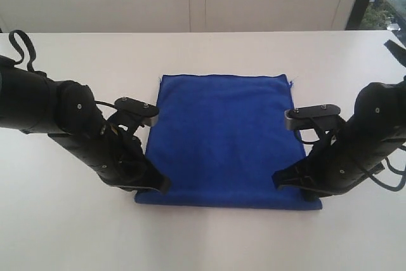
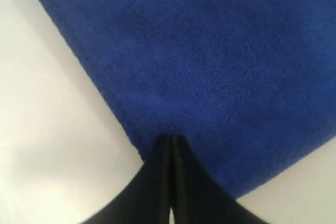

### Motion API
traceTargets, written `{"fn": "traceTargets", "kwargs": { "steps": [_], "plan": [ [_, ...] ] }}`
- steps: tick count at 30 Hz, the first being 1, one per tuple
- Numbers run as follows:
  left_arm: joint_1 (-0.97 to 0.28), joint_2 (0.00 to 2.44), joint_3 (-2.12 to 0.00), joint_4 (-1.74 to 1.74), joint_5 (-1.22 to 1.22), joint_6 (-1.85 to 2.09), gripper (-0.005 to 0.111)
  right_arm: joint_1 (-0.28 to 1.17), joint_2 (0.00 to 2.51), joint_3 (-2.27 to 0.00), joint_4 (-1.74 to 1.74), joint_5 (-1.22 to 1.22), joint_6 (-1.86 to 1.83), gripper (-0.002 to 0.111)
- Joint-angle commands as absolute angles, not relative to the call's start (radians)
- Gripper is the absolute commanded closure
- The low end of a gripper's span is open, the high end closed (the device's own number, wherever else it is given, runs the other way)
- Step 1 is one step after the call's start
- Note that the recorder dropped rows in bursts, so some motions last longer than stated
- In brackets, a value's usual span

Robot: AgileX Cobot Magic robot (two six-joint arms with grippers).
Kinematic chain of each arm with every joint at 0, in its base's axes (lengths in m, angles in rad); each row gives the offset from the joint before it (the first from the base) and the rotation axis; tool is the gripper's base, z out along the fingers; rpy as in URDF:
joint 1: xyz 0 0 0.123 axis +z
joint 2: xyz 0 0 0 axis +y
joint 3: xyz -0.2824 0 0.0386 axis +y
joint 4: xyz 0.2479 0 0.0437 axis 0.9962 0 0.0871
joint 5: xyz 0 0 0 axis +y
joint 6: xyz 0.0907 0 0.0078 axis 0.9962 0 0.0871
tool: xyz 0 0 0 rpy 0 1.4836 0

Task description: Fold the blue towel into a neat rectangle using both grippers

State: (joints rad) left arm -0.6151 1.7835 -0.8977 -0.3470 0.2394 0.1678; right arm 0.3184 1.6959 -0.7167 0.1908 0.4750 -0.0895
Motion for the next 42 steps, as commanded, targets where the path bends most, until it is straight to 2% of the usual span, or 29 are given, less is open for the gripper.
{"fn": "traceTargets", "kwargs": {
  "steps": [1, 20, 28, 37, 42],
  "plan": [
    [-0.621, 1.815, -0.868, -0.329, 0.310, 0.123, 0.107, 0.319, 1.729, -0.707, 0.140, 0.436, -0.084, 0.108],
    [-0.621, 1.815, -0.868, -0.329, 0.417, 0.045, 0.107, 0.319, 1.729, -0.707, 0.136, 0.390, -0.092, 0.108],
    [-0.621, 1.815, -0.868, -0.329, 0.389, 0.045, 0.107, 0.319, 1.721, -0.707, 0.134, 0.369, -0.089, 0.108],
    [-0.621, 1.802, -0.926, -0.329, 0.469, 0.045, 0.107, 0.319, 1.557, -0.708, 0.136, 0.363, -0.074, 0.108],
    [-0.621, 1.713, -0.971, -0.329, 0.543, 0.112, 0.107, 0.319, 1.432, -0.718, 0.134, 0.460, -0.087, 0.108]
  ]
}}
